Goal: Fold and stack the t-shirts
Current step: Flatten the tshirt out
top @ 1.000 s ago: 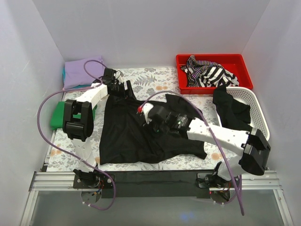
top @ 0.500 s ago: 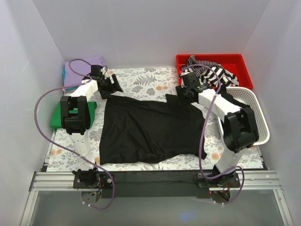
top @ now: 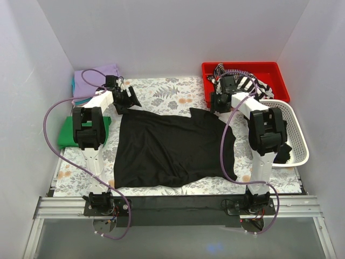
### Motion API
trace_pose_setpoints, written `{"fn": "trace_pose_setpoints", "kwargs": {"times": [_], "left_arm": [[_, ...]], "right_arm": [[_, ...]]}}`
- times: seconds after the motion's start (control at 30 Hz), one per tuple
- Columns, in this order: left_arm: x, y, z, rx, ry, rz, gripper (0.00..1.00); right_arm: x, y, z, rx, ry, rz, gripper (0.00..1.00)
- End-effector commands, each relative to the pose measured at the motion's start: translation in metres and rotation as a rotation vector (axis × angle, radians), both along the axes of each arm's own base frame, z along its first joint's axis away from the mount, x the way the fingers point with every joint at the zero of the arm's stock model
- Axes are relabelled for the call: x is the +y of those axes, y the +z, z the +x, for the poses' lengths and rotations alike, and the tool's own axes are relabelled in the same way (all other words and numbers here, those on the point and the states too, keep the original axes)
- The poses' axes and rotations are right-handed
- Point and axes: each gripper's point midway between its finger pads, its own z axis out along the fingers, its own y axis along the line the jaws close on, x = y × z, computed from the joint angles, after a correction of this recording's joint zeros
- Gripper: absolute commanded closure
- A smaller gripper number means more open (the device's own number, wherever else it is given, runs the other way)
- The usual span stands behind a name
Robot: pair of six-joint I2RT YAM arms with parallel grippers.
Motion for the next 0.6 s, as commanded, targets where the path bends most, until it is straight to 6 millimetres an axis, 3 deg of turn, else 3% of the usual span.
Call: {"fn": "trace_pose_setpoints", "kwargs": {"times": [0.0, 0.27, 0.37, 0.47, 0.57], "left_arm": [[0.005, 0.01, 0.004, -0.014, -0.012, -0.001, 0.21], [0.003, 0.013, -0.006, -0.005, -0.028, -0.017, 0.21], [0.003, 0.014, -0.008, -0.005, -0.032, -0.018, 0.21], [0.002, 0.013, -0.01, 0.0, -0.035, -0.024, 0.21], [0.0, 0.012, -0.01, 0.002, -0.041, -0.034, 0.21]], "right_arm": [[0.012, 0.001, 0.004, 0.009, 0.01, 0.053, 0.4], [-0.034, -0.013, -0.018, 0.053, -0.139, 0.076, 0.39], [-0.039, -0.02, -0.024, 0.084, -0.142, 0.113, 0.39], [-0.032, -0.029, -0.031, 0.121, -0.106, 0.163, 0.4], [-0.003, -0.03, -0.036, 0.163, -0.001, 0.309, 0.45]]}}
